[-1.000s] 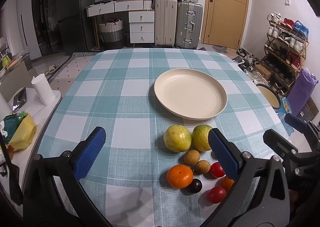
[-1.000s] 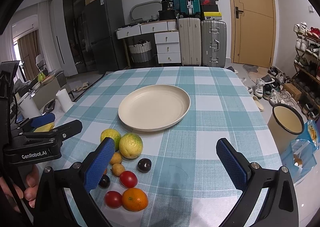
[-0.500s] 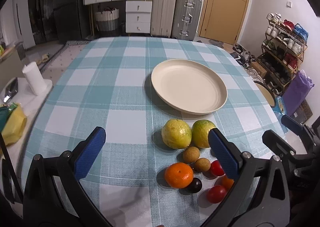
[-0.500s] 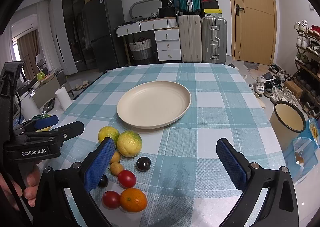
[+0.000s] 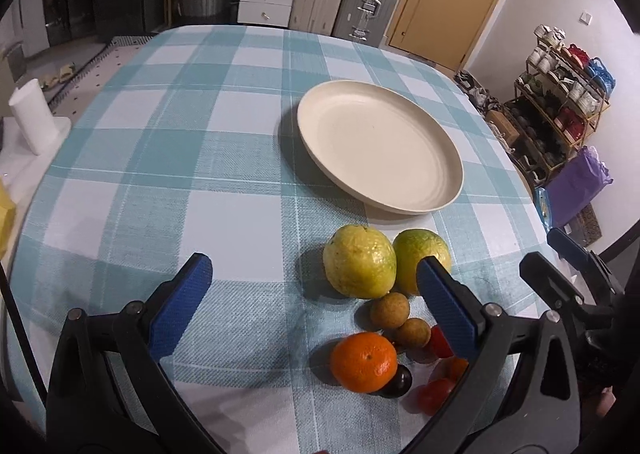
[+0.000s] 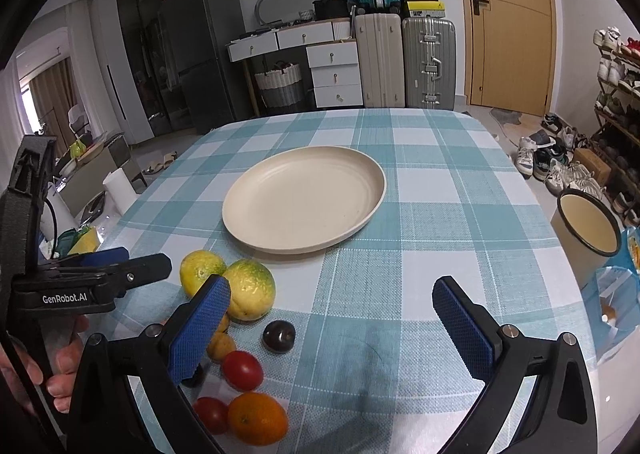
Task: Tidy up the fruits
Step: 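Lower the left tool and close it on the large yellow-green citrus while the right tool grasps the green citrus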
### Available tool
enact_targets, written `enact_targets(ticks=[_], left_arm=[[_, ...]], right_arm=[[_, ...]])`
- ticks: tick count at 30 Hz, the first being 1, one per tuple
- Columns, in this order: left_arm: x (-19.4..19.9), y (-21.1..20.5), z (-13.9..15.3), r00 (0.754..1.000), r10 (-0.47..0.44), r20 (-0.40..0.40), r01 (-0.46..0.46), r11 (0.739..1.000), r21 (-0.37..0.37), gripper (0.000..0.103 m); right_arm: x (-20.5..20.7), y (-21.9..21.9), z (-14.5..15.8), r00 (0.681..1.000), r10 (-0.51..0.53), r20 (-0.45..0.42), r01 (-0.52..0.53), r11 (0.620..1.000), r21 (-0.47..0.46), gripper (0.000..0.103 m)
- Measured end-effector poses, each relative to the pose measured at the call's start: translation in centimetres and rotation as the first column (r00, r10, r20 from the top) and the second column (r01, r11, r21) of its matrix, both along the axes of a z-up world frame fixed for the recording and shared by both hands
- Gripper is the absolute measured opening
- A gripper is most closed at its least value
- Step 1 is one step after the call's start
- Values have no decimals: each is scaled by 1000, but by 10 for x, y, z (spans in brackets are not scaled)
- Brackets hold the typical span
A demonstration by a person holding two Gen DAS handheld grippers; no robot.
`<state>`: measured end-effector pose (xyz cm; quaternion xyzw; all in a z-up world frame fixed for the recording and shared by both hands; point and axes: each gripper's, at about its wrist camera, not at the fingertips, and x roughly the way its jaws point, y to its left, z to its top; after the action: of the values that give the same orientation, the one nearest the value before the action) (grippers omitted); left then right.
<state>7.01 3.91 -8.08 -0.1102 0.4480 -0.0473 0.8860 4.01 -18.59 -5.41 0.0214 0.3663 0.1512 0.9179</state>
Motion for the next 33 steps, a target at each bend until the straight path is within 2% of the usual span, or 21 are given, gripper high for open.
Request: enact_targets(ticks=[2, 11, 16, 21, 33], left_arm=[[4, 0, -3, 1000, -20, -4, 20, 999, -29, 100], [26, 6, -23, 994, -78, -71, 63, 980, -188, 80], [35, 10, -33, 991, -99, -95, 72, 964, -256, 59], [37, 10, -36, 987, -127, -95, 90, 942, -323, 45], [38, 13, -38, 985, -149, -91, 107, 925, -364, 44]], right_arm=[[4, 0, -1, 1000, 2, -5, -2, 1000, 2, 103], [19, 1, -5, 1000, 4, -29, -4, 1000, 4, 103], [24, 1, -7, 999, 5, -38, -5, 1000, 3, 103], [31, 3, -9, 998, 21, -58, -21, 1000, 17, 103], [38, 7, -12, 995, 50, -85, -47, 998, 33, 103]])
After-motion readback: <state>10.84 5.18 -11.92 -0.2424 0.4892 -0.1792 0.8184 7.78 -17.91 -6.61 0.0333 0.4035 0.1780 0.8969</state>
